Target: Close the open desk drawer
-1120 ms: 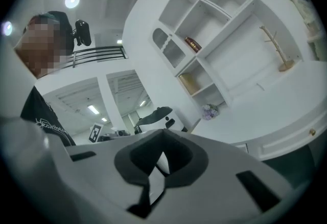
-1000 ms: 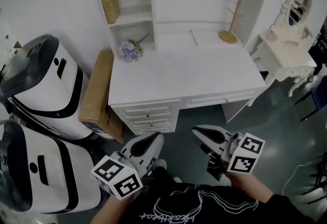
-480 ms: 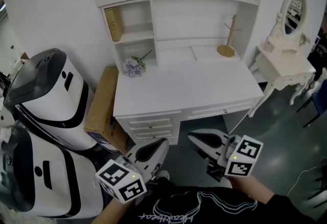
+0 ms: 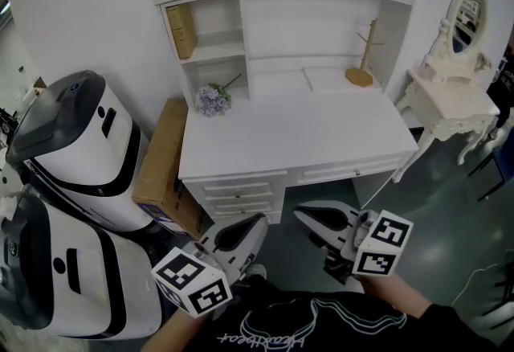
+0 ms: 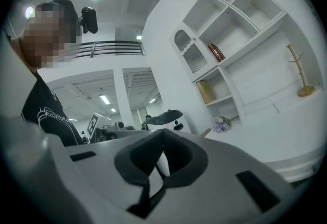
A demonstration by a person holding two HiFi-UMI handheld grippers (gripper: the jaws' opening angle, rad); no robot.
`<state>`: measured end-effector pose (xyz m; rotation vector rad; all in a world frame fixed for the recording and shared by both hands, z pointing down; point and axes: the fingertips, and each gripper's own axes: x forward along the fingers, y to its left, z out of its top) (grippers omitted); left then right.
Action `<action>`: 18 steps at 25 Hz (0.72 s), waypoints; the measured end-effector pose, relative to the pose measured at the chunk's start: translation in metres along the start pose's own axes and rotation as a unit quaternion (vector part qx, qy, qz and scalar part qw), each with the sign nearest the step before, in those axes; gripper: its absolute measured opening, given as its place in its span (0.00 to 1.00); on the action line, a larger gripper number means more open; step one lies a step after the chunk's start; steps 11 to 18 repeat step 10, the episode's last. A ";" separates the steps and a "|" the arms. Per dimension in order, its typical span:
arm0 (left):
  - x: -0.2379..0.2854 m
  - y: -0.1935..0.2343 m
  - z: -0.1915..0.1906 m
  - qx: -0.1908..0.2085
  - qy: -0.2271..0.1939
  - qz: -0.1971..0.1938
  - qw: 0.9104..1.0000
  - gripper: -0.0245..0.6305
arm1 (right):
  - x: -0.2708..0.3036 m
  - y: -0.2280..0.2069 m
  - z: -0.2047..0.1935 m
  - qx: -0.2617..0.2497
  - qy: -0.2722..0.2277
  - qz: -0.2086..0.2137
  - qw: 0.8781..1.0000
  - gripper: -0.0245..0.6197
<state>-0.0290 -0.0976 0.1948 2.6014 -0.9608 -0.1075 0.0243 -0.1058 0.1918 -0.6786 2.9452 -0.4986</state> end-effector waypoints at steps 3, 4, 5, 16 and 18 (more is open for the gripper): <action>0.002 0.003 -0.001 0.001 0.003 0.003 1.000 0.04 | 0.002 -0.003 -0.001 0.002 0.003 -0.001 1.000 0.05; 0.002 0.004 -0.002 0.002 0.004 0.004 1.000 0.04 | 0.002 -0.003 -0.002 0.002 0.004 -0.001 1.000 0.05; 0.003 0.005 -0.003 0.003 0.004 0.004 1.000 0.04 | 0.003 -0.004 -0.003 0.003 0.005 -0.001 1.000 0.05; 0.006 0.009 -0.003 0.005 0.001 0.005 1.000 0.04 | 0.005 -0.010 -0.006 0.003 0.005 -0.005 1.000 0.05; 0.006 0.009 -0.003 0.005 0.001 0.005 1.000 0.04 | 0.005 -0.010 -0.006 0.003 0.005 -0.005 1.000 0.05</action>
